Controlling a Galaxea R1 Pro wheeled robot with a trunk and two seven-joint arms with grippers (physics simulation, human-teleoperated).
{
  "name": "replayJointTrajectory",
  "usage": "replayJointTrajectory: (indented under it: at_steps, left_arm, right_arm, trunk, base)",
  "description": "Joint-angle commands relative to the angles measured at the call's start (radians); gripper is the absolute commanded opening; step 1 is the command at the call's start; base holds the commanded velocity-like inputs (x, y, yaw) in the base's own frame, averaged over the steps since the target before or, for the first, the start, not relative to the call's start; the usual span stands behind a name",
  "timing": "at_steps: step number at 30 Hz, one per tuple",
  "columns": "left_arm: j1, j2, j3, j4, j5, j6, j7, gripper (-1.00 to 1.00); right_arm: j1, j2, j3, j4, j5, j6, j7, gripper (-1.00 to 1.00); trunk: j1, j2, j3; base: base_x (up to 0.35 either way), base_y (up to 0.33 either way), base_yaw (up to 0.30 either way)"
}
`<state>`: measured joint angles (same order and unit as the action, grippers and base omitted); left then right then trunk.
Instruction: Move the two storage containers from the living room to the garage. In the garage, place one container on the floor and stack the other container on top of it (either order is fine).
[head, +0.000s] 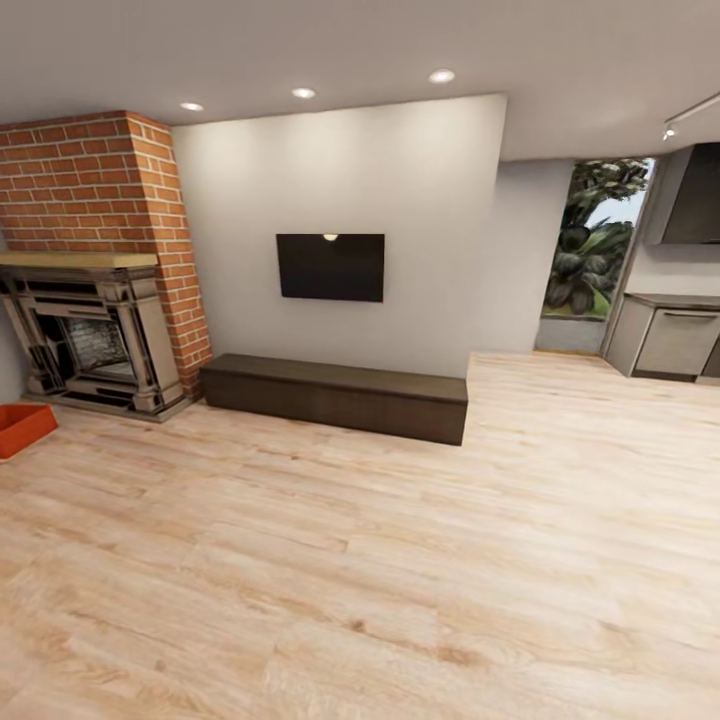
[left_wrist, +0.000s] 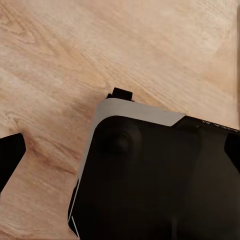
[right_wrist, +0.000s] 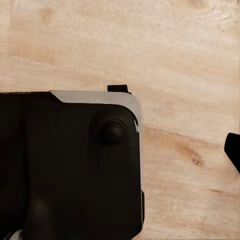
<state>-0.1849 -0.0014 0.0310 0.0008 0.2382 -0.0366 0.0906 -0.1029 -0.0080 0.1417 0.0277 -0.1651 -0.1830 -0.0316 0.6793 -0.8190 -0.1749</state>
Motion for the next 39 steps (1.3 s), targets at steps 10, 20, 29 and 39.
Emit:
replayJointTrajectory:
  at_steps: [10,20,29,39]
  left_arm:
    - [-0.001,0.000,0.003,0.001,0.003,-0.003,0.001,1.00]
    - [-0.001,0.000,0.003,0.001,0.003,-0.003,0.001,1.00]
    - [-0.001,0.000,0.003,0.001,0.003,-0.003,0.001,1.00]
    - [-0.001,0.000,0.003,0.001,0.003,-0.005,0.001,1.00]
  right_arm:
    - [-0.001,0.000,0.009,0.003,-0.010,-0.006,0.000,1.00]
    - [-0.001,0.001,0.009,0.003,-0.010,-0.008,-0.001,1.00]
    - [-0.001,0.007,0.009,0.003,-0.010,-0.007,-0.001,1.00]
    - [-0.001,0.007,0.009,0.003,-0.010,-0.005,-0.001,1.00]
  trunk:
    - [0.001,-0.001,-0.001]
    - [0.001,-0.001,-0.001]
    - [0.001,-0.001,-0.001]
    - [0.001,-0.001,-0.001]
  base:
    - [0.325,0.000,0.000]
    - [0.325,0.000,0.000]
    - [0.325,0.000,0.134]
    - [0.241,0.000,0.263]
